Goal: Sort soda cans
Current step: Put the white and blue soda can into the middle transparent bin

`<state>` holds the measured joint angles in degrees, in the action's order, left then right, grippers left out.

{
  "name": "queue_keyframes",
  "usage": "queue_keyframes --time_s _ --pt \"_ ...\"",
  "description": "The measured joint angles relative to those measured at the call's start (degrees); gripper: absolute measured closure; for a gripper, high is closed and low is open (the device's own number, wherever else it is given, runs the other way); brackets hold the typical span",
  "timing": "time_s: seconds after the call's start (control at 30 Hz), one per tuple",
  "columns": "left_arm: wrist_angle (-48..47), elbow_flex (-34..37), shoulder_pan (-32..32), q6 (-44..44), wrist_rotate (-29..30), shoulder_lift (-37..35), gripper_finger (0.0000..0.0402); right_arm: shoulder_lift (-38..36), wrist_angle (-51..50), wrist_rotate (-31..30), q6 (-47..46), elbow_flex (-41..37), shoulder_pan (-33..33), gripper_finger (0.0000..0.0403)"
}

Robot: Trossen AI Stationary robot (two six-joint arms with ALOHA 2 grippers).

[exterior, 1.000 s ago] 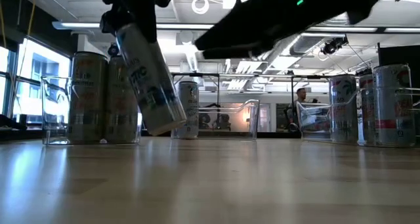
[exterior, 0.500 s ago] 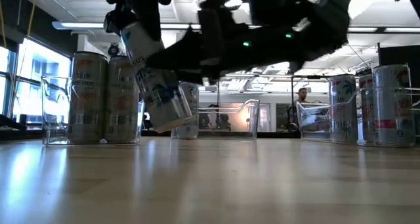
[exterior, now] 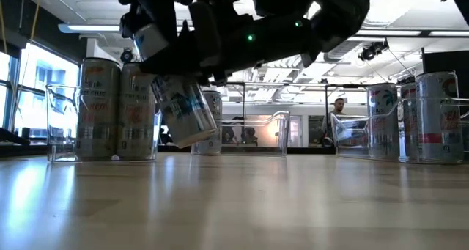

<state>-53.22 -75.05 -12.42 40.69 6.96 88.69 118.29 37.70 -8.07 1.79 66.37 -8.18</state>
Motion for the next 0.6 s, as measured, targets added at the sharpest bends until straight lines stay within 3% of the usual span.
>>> queue_keyframes --time_s 0.1,0.2,0.47,0.6 --pt "-2.83 0.00 -0.94 -0.95 -0.31 -0.57 0.0110 -0.05 3.63 0.34 -1.55 -3.93 0.41 0.0169" --pt "-6.00 -0.09 -3.06 -0.11 2.87 -2.15 0.0108 -0.23 14.27 -1.39 -4.40 -11.08 1.18 0.0169" --pt "-5.58 -0.07 -13.04 2.27 21.99 -5.40 0.0108 -0.45 49.31 -7.24 -1.64 -31.28 1.57 0.0169" --pt "-1.47 0.39 -18.10 3.39 31.85 -5.08 0.0108 -0.58 51.71 -8.34 -0.33 -34.38 1.63 0.0169"
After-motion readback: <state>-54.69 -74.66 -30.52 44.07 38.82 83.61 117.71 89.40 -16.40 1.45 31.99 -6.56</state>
